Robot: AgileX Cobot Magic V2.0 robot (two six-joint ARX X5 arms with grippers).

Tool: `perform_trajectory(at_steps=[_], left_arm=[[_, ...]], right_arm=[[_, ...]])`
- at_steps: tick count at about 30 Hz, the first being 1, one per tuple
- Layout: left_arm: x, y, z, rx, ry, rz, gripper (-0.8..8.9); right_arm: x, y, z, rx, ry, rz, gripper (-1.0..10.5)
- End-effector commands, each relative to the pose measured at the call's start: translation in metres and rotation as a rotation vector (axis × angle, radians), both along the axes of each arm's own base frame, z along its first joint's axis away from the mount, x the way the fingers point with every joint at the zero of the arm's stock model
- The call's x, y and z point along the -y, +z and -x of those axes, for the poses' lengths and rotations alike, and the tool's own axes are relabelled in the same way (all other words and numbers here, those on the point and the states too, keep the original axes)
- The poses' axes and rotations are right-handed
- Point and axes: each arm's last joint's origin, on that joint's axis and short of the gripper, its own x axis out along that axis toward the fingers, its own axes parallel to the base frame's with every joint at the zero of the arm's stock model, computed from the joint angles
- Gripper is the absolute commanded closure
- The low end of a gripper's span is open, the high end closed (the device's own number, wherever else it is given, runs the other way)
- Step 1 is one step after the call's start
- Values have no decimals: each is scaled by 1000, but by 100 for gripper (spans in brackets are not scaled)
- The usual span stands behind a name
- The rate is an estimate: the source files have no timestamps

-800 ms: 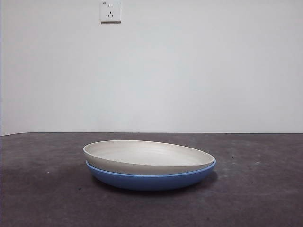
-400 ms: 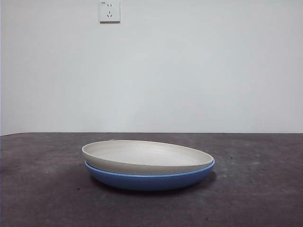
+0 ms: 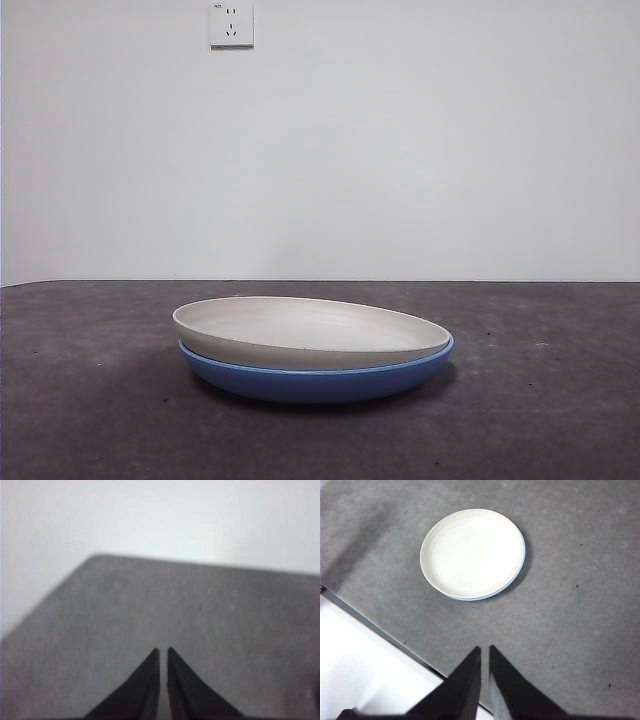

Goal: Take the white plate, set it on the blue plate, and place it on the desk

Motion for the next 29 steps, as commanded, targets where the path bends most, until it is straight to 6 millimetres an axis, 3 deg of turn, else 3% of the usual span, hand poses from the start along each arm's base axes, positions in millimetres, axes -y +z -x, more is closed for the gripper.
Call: perform_trajectory(at_steps=[1, 5, 11, 19, 29], left_arm=[[0, -23, -1, -24, 9, 11, 789], [0, -45, -1, -48, 16, 55, 789], [0, -60, -3, -57, 16, 58, 789], [1, -71, -4, -64, -2, 57, 789], [5, -69, -3, -41, -50, -5, 789]], right_arm=[[-1, 3, 0, 16, 6, -8, 923], [-1, 3, 0, 16, 6, -8, 923], [-1, 3, 0, 16, 6, -8, 923], [-1, 3, 0, 16, 6, -8, 923], [-1, 3, 0, 16, 6, -8, 923]])
